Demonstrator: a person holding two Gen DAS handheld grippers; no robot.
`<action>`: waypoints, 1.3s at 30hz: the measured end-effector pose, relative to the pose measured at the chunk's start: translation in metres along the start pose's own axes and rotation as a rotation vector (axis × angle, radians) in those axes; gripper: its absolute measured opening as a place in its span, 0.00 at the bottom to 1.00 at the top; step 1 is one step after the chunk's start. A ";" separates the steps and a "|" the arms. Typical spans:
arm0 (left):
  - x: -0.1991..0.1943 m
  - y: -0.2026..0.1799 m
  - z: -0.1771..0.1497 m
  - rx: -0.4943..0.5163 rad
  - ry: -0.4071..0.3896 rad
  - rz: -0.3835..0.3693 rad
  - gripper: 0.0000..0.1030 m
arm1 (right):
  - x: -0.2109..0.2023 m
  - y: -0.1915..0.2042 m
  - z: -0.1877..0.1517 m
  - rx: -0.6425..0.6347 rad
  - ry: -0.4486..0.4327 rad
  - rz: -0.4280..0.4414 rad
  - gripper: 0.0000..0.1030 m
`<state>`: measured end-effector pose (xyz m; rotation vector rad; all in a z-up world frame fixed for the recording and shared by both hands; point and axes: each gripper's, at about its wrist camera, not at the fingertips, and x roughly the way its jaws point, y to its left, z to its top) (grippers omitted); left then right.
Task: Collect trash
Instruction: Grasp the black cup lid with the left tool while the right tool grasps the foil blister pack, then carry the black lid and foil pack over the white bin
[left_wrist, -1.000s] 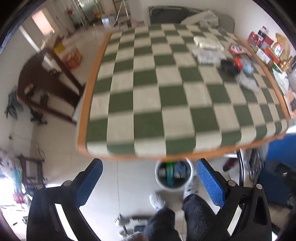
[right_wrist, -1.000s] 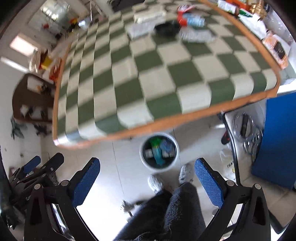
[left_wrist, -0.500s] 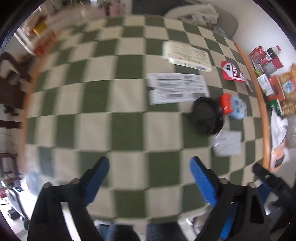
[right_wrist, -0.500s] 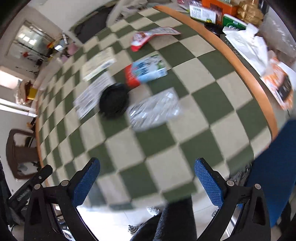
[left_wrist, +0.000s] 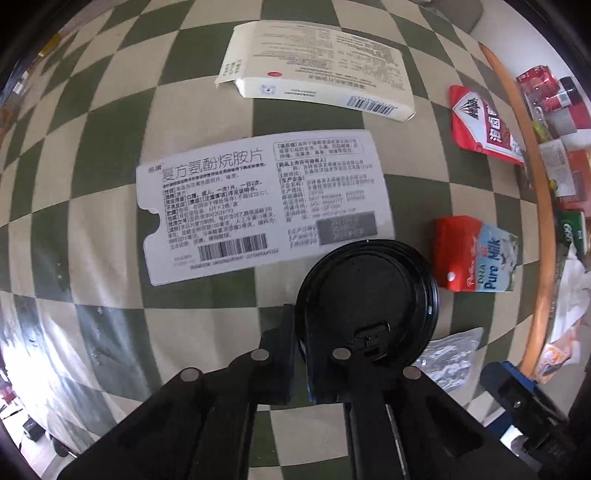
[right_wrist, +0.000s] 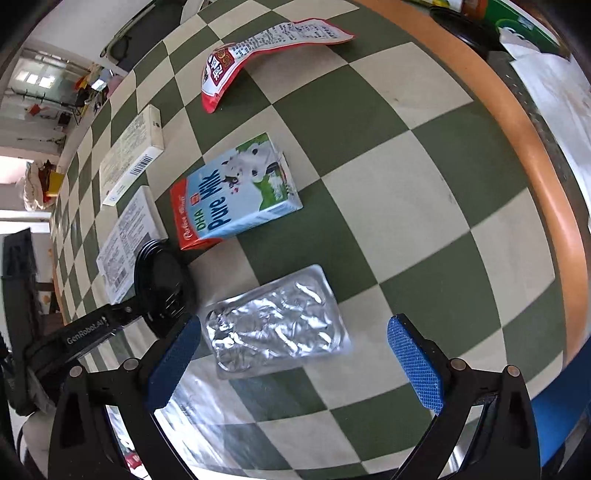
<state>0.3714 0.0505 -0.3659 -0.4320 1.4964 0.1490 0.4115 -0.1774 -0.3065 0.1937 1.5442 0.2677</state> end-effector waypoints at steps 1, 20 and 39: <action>-0.003 0.001 -0.005 0.013 -0.013 0.025 0.02 | 0.002 0.001 0.001 -0.009 0.004 -0.003 0.99; -0.033 0.082 -0.077 -0.153 -0.089 0.187 0.02 | 0.065 0.079 -0.023 -0.277 0.025 -0.255 1.00; -0.077 0.086 -0.108 -0.176 -0.148 0.176 0.02 | -0.006 0.067 -0.035 -0.253 -0.113 0.004 0.11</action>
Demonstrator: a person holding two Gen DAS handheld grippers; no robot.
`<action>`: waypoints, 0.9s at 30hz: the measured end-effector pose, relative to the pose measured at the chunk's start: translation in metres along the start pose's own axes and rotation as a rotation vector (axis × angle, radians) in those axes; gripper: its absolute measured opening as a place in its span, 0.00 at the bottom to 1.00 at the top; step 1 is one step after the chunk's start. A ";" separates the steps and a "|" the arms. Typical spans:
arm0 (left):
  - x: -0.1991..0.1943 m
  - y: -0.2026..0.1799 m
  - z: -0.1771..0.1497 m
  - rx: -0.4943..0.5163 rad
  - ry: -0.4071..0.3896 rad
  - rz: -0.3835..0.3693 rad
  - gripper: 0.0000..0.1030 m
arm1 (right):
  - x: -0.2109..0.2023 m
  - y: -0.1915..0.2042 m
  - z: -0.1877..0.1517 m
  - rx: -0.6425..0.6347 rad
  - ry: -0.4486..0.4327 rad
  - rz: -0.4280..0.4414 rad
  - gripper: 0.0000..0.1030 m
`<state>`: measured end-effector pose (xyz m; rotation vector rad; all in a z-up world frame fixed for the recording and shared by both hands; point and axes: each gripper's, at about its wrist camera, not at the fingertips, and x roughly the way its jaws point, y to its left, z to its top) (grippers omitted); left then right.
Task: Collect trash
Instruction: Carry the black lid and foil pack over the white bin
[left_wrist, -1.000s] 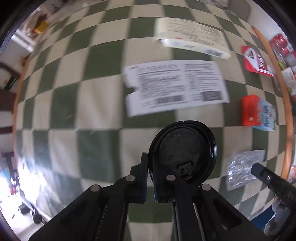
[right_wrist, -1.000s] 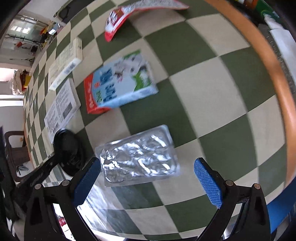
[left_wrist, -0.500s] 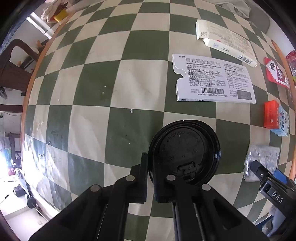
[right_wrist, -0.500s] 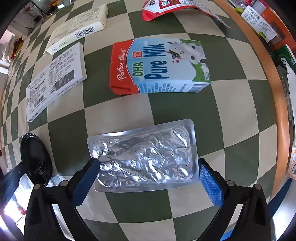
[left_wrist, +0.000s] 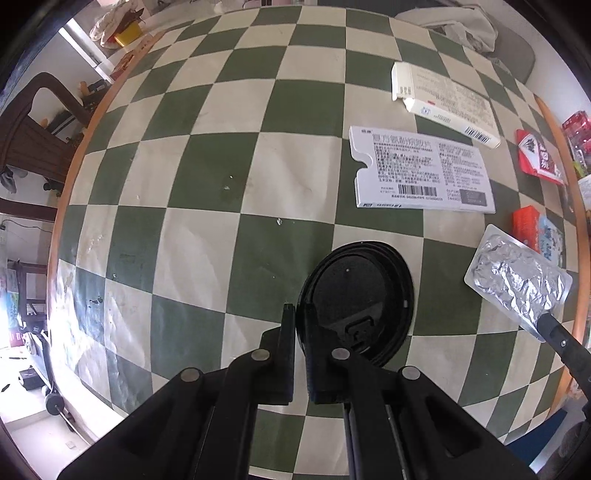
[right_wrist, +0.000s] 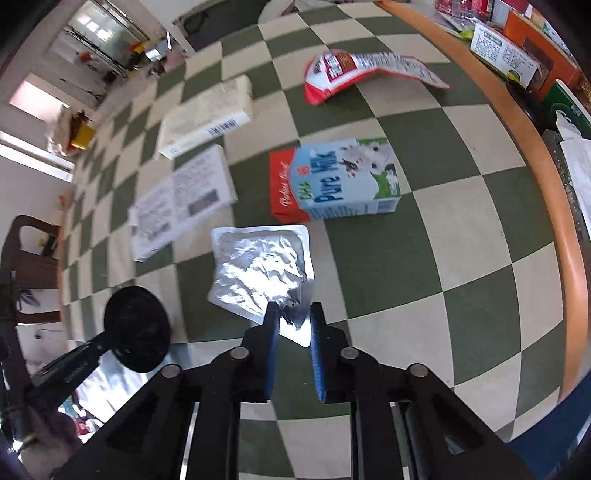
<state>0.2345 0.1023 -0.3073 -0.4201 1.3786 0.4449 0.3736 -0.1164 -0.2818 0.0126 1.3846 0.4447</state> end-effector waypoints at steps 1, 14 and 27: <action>-0.003 0.003 0.004 0.000 -0.001 0.001 0.02 | -0.004 0.000 0.000 -0.002 -0.010 0.012 0.10; -0.056 0.016 -0.022 0.051 -0.109 -0.038 0.01 | -0.052 0.017 -0.044 -0.003 -0.100 0.053 0.05; -0.065 0.089 -0.121 0.150 -0.096 -0.049 0.01 | -0.121 0.056 -0.216 0.043 -0.213 0.095 0.05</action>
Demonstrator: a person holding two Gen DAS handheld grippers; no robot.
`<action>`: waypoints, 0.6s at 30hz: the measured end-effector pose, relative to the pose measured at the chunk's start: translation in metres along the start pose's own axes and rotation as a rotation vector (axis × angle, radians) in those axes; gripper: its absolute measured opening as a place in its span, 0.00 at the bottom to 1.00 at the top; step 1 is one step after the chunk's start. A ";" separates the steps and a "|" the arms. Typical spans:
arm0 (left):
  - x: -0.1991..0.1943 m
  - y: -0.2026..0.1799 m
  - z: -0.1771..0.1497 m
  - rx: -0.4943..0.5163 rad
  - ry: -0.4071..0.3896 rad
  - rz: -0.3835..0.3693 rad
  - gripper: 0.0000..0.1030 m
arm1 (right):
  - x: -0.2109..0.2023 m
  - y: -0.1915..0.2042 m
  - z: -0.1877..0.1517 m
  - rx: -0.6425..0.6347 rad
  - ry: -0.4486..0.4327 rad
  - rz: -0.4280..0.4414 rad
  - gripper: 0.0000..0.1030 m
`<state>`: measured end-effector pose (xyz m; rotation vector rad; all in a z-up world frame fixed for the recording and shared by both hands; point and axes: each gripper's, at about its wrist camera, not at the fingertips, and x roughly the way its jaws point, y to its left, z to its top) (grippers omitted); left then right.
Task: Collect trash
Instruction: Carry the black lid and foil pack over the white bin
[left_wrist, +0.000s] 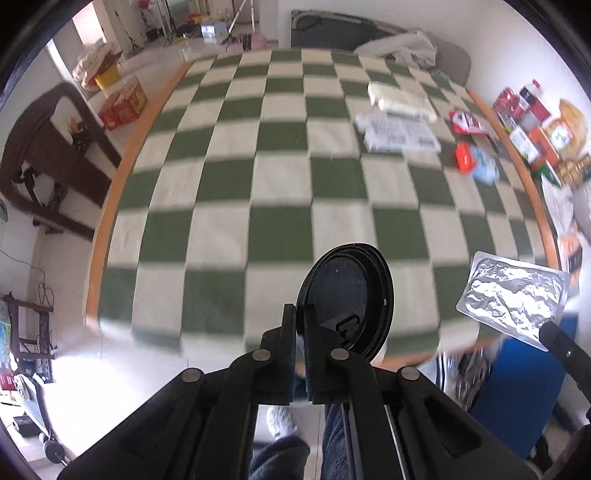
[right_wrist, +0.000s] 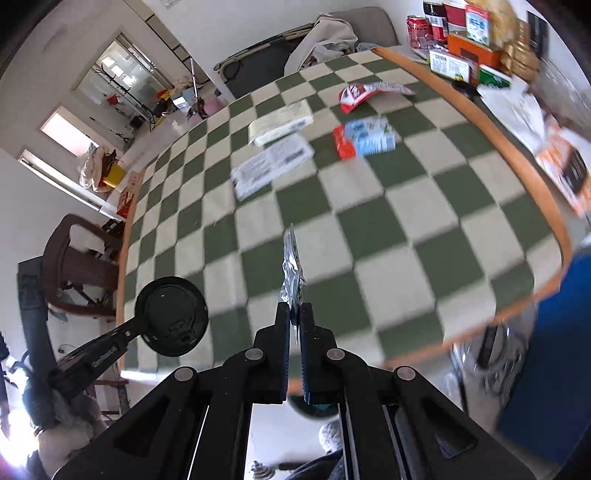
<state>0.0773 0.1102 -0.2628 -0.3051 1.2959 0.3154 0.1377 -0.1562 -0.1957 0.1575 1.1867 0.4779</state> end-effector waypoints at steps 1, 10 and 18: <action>0.000 0.006 -0.013 0.003 0.017 -0.005 0.01 | -0.003 0.002 -0.012 0.001 0.006 0.003 0.05; 0.030 0.045 -0.121 -0.049 0.230 -0.047 0.01 | -0.020 0.005 -0.150 -0.007 0.158 0.024 0.05; 0.155 0.055 -0.174 -0.163 0.333 -0.021 0.01 | 0.067 -0.051 -0.218 0.012 0.312 -0.026 0.05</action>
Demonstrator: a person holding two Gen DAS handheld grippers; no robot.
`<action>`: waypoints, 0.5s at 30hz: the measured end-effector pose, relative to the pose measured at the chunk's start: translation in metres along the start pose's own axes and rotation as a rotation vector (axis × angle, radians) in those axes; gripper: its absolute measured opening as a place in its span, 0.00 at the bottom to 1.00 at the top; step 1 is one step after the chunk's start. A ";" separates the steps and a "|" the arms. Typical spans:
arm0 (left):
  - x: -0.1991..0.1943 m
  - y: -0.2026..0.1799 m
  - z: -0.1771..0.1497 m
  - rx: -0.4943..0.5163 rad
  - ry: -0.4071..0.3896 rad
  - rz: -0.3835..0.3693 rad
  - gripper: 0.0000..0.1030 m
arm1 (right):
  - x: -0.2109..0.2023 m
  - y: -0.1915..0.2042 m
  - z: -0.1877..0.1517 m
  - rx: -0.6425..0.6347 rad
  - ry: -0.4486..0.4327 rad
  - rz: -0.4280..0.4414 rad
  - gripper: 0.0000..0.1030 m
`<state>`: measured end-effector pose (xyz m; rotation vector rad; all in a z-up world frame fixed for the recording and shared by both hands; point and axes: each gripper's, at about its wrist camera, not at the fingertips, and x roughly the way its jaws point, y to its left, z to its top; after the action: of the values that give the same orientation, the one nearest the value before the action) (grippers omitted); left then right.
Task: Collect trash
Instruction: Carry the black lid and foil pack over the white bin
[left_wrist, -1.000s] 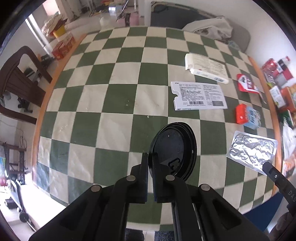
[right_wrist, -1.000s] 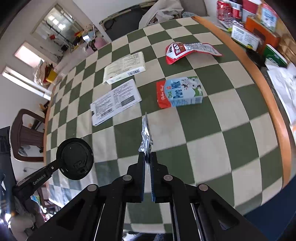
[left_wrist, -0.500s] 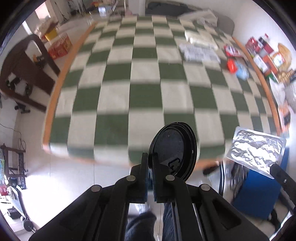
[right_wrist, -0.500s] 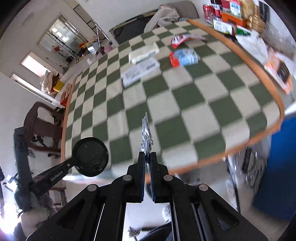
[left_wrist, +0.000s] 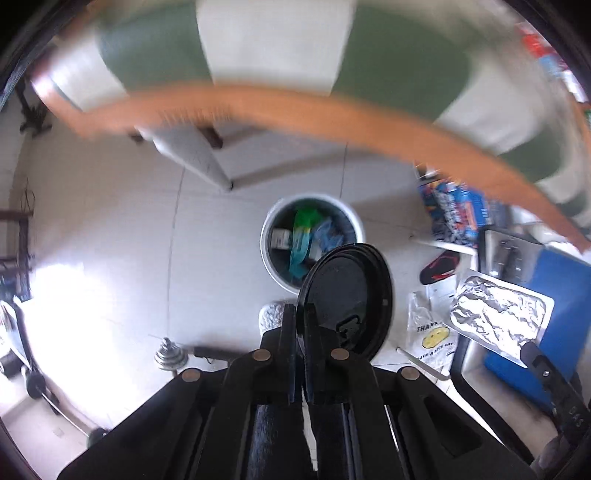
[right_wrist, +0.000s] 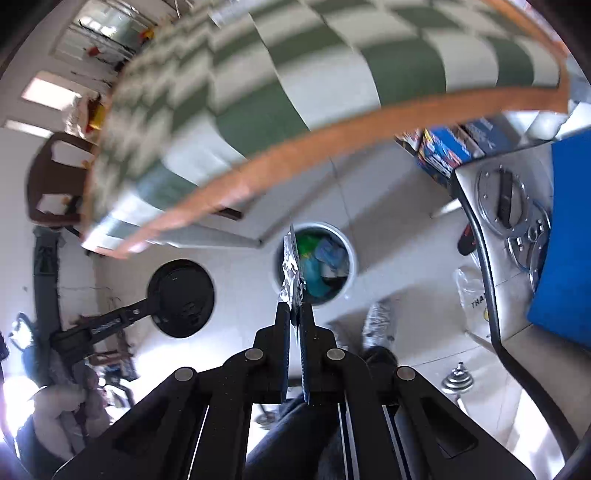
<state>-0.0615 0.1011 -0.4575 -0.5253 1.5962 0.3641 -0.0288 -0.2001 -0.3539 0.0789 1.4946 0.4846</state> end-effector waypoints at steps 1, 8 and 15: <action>0.017 0.002 0.001 -0.008 0.008 0.004 0.01 | 0.023 -0.007 0.001 0.000 0.016 -0.007 0.05; 0.179 0.013 0.032 -0.070 0.101 0.008 0.01 | 0.187 -0.043 0.009 0.006 0.102 -0.047 0.05; 0.279 0.014 0.069 -0.032 0.181 0.007 0.06 | 0.328 -0.068 0.019 0.039 0.170 -0.011 0.05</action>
<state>-0.0219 0.1171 -0.7419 -0.5913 1.7694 0.3561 0.0071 -0.1400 -0.6819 0.0608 1.6708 0.4627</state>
